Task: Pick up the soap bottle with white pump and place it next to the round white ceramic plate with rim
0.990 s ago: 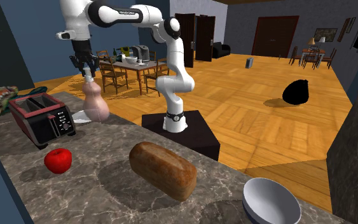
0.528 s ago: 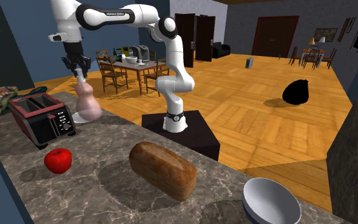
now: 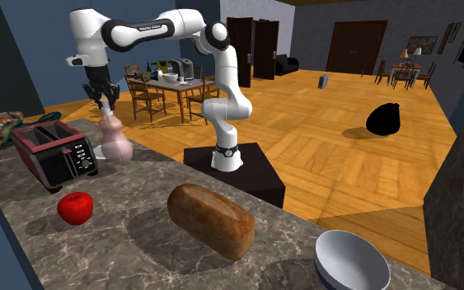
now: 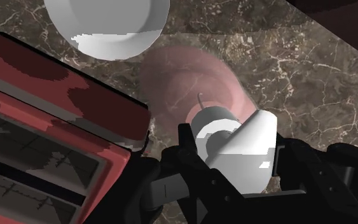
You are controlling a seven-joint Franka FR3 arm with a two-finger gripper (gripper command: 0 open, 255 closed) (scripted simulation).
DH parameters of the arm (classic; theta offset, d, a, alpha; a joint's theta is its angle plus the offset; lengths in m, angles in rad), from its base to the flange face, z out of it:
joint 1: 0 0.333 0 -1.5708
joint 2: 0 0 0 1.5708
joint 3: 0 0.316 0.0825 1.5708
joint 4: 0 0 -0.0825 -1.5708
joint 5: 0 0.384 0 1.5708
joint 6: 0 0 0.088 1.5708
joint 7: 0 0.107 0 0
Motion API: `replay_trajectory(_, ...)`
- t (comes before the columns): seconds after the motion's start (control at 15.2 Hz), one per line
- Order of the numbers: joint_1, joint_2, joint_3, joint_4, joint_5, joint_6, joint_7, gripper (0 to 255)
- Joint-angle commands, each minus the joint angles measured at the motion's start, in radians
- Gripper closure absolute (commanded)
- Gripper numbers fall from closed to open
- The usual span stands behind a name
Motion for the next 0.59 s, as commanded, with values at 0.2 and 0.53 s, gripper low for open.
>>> replay_trajectory(0.2,-0.004,-0.004,-0.014,-0.074,-0.011,0.074,0.008,255)
replay_trajectory(0.53,-0.004,-0.004,-0.014,-0.074,-0.011,0.074,0.009,255)
